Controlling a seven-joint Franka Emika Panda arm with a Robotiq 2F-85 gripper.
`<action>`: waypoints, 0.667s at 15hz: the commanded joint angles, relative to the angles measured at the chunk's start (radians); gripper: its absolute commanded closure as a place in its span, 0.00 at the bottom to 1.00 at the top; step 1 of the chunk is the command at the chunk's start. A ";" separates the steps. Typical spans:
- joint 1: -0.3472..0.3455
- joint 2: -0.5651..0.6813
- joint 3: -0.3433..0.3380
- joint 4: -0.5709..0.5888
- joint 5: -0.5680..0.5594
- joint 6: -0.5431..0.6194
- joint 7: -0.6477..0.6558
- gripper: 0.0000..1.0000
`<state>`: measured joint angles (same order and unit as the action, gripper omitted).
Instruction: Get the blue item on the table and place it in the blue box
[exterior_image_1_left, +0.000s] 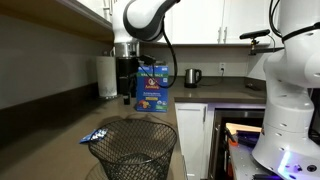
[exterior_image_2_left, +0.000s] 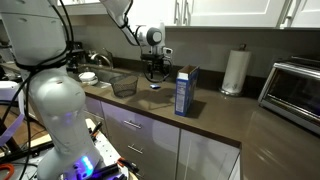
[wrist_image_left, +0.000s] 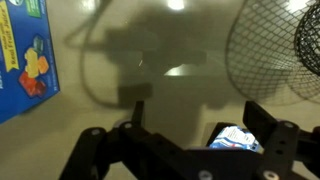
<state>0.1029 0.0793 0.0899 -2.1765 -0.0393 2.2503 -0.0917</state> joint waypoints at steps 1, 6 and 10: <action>0.002 0.113 0.014 0.083 0.013 0.065 -0.045 0.00; -0.010 0.218 0.040 0.168 0.061 0.108 -0.123 0.00; -0.021 0.277 0.071 0.220 0.119 0.122 -0.198 0.00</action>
<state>0.1063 0.3121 0.1290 -2.0025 0.0263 2.3562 -0.2091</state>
